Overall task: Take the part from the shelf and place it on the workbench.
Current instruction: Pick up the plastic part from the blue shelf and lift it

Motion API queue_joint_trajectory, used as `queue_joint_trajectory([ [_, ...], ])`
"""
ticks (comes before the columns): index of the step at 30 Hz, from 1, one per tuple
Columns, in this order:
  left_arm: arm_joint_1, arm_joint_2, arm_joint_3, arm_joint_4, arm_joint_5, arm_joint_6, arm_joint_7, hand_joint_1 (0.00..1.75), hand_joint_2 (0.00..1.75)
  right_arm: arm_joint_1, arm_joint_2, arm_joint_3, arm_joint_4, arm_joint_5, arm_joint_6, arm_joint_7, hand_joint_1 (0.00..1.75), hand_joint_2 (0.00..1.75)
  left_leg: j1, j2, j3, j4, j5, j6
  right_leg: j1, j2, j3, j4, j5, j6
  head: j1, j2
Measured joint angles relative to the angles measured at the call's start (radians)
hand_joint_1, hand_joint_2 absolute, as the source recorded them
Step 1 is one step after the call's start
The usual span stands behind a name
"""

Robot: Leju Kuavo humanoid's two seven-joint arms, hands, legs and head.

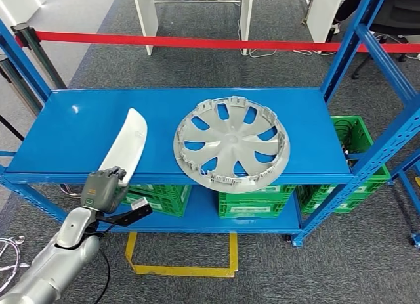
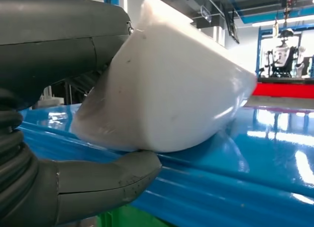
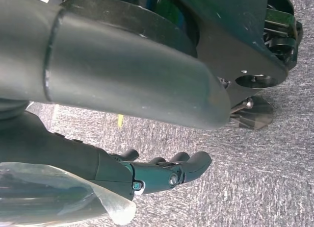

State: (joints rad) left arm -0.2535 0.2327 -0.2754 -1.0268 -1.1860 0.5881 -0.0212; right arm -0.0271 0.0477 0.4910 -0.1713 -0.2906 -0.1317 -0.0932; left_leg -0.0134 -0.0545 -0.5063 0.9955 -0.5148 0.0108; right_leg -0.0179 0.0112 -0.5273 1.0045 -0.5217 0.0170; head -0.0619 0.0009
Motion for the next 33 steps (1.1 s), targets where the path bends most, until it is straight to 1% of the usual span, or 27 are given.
queue_joint_trajectory([
  [5, 0.009, 0.0, 0.01, -0.023, 0.054, 0.049, -0.033, 1.75, 1.75, 0.0, 0.0, 0.0, 0.0, -0.002, -0.003, -0.005, 0.0, 0.0, 0.0, 0.0, 0.0, 0.0, 0.0, 0.0, 0.0, 0.0, 0.0, 0.0, 0.0, 0.0, 0.0, 0.0],
  [9, 0.03, 0.0, 0.041, -0.097, 0.098, 0.1, -0.076, 1.75, 1.75, 0.0, 0.0, 0.0, 0.0, -0.003, -0.007, -0.01, 0.0, 0.0, 0.0, 0.0, 0.0, 0.0, 0.0, 0.0, 0.0, 0.0, 0.0, 0.0, 0.0, 0.0, 0.0, 0.0],
  [15, 0.046, 0.0, 0.065, -0.166, 0.107, 0.105, -0.086, 1.75, 1.75, -0.001, 0.0, 0.0, 0.0, -0.003, -0.008, -0.012, 0.0, 0.0, 0.0, 0.0, 0.0, 0.0, 0.0, 0.0, 0.0, 0.0, 0.0, 0.0, 0.0, 0.0, 0.0, 0.0],
  [26, 0.056, -0.001, 0.078, -0.199, 0.107, 0.105, -0.094, 1.75, 1.75, -0.002, 0.0, 0.0, 0.0, -0.003, -0.008, -0.012, 0.0, 0.0, 0.0, 0.0, 0.0, 0.0, 0.0, 0.0, 0.0, 0.0, 0.0, 0.0, 0.0, 0.0, 0.0, 0.0],
  [29, 0.071, -0.014, 0.108, -0.237, 0.098, 0.106, -0.164, 1.75, 1.75, -0.002, 0.0, 0.0, 0.0, -0.003, -0.01, -0.012, 0.0, 0.0, 0.0, 0.0, 0.0, 0.0, 0.0, 0.0, 0.0, 0.0, -0.001, 0.0, 0.0, 0.0, 0.0, 0.0],
  [31, 0.084, -0.032, 0.141, -0.286, 0.093, 0.107, -0.222, 1.75, 1.75, -0.002, 0.0, 0.0, 0.0, -0.004, -0.012, -0.014, 0.0, 0.0, 0.0, 0.0, -0.001, 0.0, 0.0, 0.0, 0.0, 0.0, -0.001, 0.0, 0.0, 0.0, 0.0, 0.0],
  [33, 0.097, -0.051, 0.17, -0.345, 0.088, 0.108, -0.261, 1.75, 1.75, -0.003, 0.0, 0.0, 0.0, -0.005, -0.013, -0.014, 0.0, 0.0, 0.0, 0.0, -0.001, 0.0, 0.0, 0.0, 0.0, 0.001, -0.001, 0.0, 0.0, 0.0, 0.0, 0.0],
])
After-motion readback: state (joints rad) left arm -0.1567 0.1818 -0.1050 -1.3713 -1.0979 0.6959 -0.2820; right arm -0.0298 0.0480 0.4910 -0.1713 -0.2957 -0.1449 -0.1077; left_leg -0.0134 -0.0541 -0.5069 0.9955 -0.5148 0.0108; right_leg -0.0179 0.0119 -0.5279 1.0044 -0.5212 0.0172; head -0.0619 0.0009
